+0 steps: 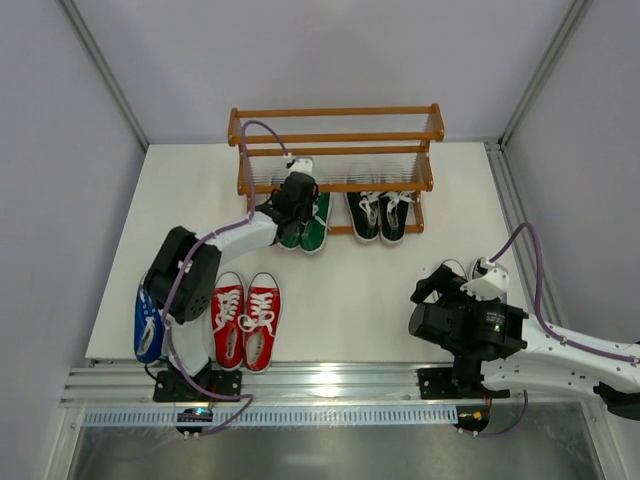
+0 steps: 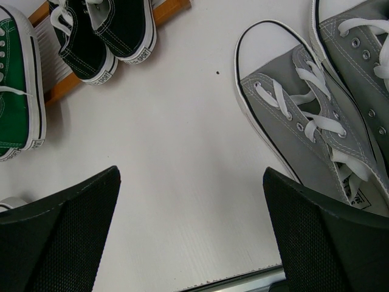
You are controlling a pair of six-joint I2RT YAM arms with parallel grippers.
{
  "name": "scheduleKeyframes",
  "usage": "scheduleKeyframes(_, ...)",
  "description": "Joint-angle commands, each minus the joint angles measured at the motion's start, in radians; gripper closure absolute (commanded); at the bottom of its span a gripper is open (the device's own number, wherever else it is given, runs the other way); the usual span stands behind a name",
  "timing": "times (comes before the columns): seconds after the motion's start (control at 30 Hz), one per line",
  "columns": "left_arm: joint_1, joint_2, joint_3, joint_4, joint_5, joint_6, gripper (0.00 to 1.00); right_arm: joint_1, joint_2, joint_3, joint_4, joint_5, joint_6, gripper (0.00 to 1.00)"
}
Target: Place and organize the shoes onto the shoe shelf
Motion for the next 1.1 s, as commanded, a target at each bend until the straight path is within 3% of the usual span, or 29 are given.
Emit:
scheduleKeyframes(0.0,0.009,-0.037,0.094,0.216,-0.043,0.050,1.00,0.000,0.007,0.003,-0.081,0.034,0.017,0.00)
scheduleKeyframes(0.27,0.013,-0.003,0.125,0.275,-0.092,0.117,1.00,0.000,0.016,0.001,-0.081,0.034,0.018,0.00)
scheduleKeyframes(0.47,0.015,0.035,0.046,0.499,-0.151,0.174,1.00,0.000,0.019,-0.008,-0.065,0.032,0.017,0.00)
scheduleKeyframes(0.7,0.035,0.115,0.105,0.457,-0.167,0.196,0.97,0.000,0.022,-0.017,-0.053,0.028,0.012,0.00)
scheduleKeyframes(0.73,0.042,0.125,0.108,0.442,-0.164,0.187,0.94,0.000,0.024,-0.019,-0.051,0.028,0.009,0.00)
scheduleKeyframes(0.8,0.048,0.130,0.108,0.433,-0.147,0.173,0.74,-0.001,0.025,-0.020,-0.047,0.026,0.009,0.00)
scheduleKeyframes(0.83,0.053,0.130,0.103,0.431,-0.146,0.165,0.62,0.000,0.028,-0.025,-0.044,0.025,0.006,0.00)
scheduleKeyframes(0.87,0.055,0.127,0.097,0.434,-0.144,0.165,0.44,0.000,0.029,-0.025,-0.041,0.025,0.006,0.00)
scheduleKeyframes(0.9,0.053,0.124,0.085,0.436,-0.149,0.165,0.37,0.000,0.030,-0.027,-0.039,0.023,0.006,0.00)
scheduleKeyframes(0.97,0.053,0.112,0.080,0.433,-0.159,0.161,0.23,0.000,0.035,-0.028,-0.036,0.023,0.005,0.00)
scheduleKeyframes(1.07,0.055,0.101,0.079,0.408,-0.172,0.162,0.17,-0.001,0.042,-0.028,-0.027,0.025,-0.001,0.00)
